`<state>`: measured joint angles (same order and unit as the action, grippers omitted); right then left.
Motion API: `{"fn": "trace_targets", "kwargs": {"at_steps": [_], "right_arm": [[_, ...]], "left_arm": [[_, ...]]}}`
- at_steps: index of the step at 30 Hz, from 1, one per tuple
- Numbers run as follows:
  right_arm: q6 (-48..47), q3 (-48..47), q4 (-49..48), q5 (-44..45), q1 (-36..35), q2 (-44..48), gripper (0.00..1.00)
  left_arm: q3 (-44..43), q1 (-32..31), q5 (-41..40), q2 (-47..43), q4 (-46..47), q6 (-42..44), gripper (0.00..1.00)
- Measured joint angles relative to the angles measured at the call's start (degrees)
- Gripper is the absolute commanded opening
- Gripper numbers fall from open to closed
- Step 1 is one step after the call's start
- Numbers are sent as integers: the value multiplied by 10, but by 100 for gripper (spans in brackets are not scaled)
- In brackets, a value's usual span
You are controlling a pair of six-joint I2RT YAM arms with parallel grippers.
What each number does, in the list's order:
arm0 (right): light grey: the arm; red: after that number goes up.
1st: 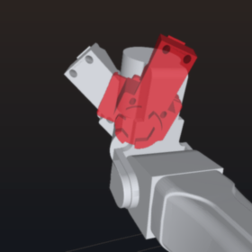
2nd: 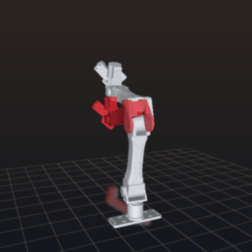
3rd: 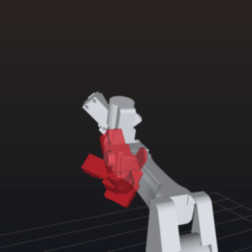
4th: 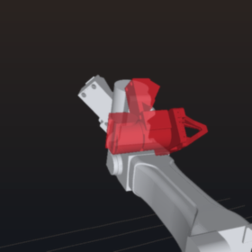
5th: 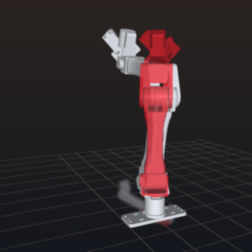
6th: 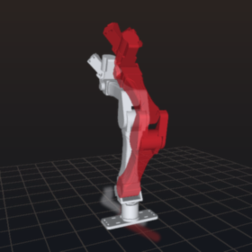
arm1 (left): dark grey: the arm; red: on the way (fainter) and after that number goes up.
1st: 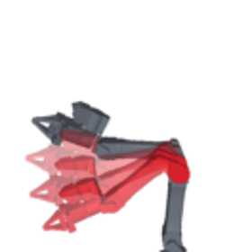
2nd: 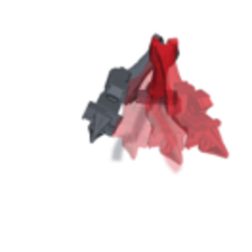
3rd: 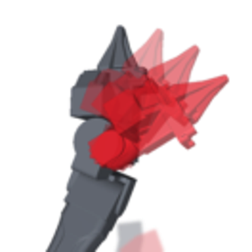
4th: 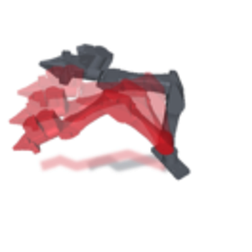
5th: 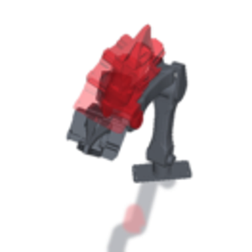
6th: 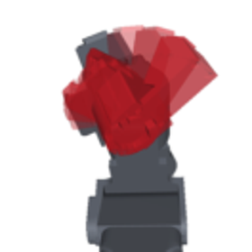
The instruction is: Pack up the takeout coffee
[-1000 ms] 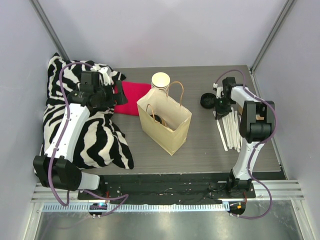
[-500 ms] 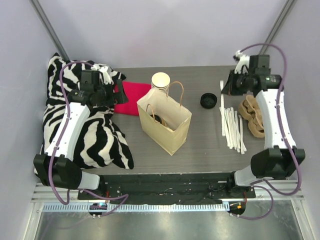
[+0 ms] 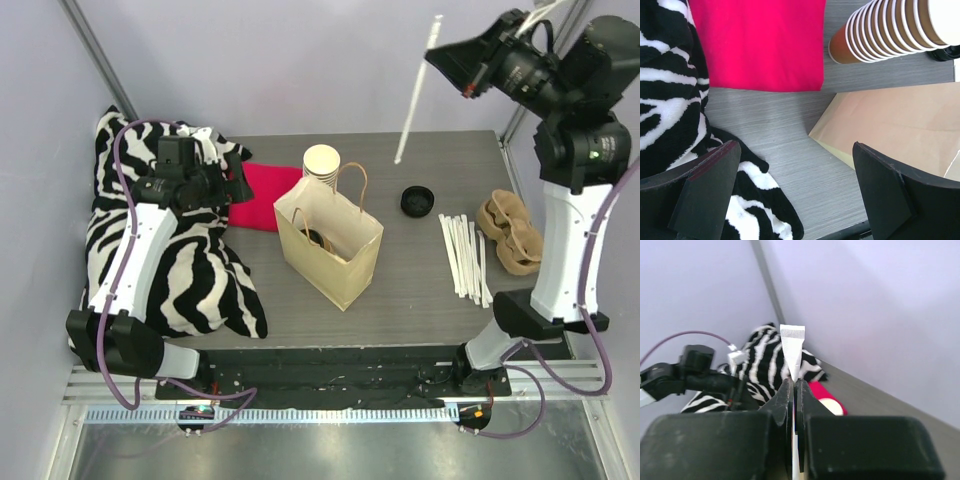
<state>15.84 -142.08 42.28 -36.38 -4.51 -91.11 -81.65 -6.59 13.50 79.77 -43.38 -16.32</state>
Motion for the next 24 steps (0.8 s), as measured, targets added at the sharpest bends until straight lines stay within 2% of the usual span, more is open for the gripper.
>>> {"fn": "trace_targets", "kwargs": {"at_steps": [3,5,10,17,20,24], "right_arm": [[2,-52,-28,-9,-61,-41,1],[2,-43,-46,-10,-105,-55,1],[-12,81,-96,1,-196,-48,1],[-125,156,-59,74,-304,-52,1],[-176,198,-46,113,-336,-42,1],[-221,252,-36,153,-345,-38,1]], "left_arm": [[0,0,-7,0,-3,2,99],[0,1,-13,-1,-5,3,100],[1,5,-27,-8,-12,8,100],[1,10,-35,-16,-14,18,100],[3,10,-35,-16,-14,19,100],[6,10,-35,-16,-14,20,100]]}}
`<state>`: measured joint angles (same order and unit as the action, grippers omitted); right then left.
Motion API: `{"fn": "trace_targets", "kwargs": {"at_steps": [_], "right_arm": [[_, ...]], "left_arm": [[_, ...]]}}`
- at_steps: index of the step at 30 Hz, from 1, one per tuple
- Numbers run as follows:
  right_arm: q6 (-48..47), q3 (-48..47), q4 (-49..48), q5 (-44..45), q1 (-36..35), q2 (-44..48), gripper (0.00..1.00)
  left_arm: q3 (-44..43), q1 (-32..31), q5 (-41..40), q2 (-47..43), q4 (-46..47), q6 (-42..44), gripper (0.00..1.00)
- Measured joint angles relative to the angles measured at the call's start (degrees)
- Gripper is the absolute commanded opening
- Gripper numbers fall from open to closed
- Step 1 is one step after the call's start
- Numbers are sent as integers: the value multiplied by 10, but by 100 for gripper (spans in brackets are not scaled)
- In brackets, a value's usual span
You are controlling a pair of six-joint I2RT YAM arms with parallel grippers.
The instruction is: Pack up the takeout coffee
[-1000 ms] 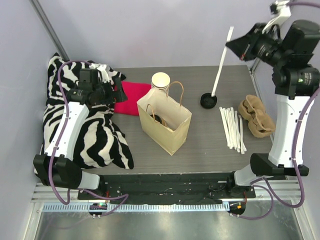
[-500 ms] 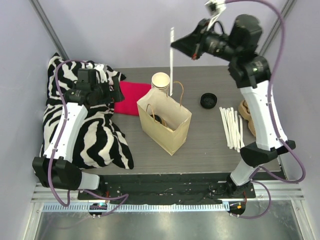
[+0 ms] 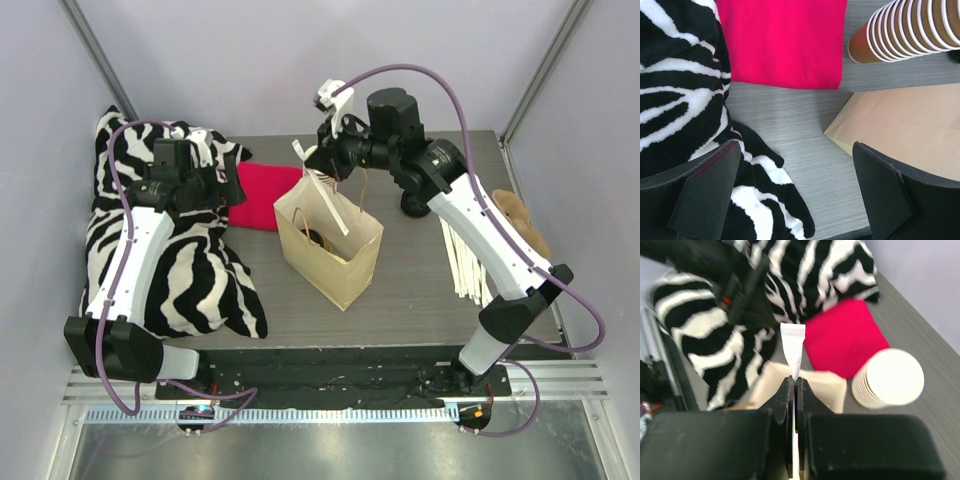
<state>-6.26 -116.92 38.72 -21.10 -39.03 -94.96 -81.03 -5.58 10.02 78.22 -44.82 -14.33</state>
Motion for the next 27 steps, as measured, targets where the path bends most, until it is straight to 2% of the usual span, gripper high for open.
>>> {"fn": "trace_targets", "kwargs": {"at_steps": [7,9,13,14,16,17,19,25,27], "right_arm": [[-42,110,2,45,5,15,1],[-46,134,1,49,5,21,4],[-47,175,-6,59,5,42,15],[-47,182,-6,61,5,47,28],[-42,188,-8,66,5,53,37],[-40,189,-9,69,5,54,47],[-33,189,-13,72,5,55,52],[-13,167,-15,74,5,55,58],[-6,141,-14,76,5,55,65]], "left_arm": [[6,0,0,0,0,0,100],[6,0,0,0,0,0,100],[6,0,0,0,0,1,100],[6,0,0,0,0,1,100],[6,0,0,1,0,3,100],[6,0,0,1,0,4,100],[6,0,0,4,-1,5,100],[3,1,5,12,-12,13,100],[-14,1,7,20,-26,24,100]]}}
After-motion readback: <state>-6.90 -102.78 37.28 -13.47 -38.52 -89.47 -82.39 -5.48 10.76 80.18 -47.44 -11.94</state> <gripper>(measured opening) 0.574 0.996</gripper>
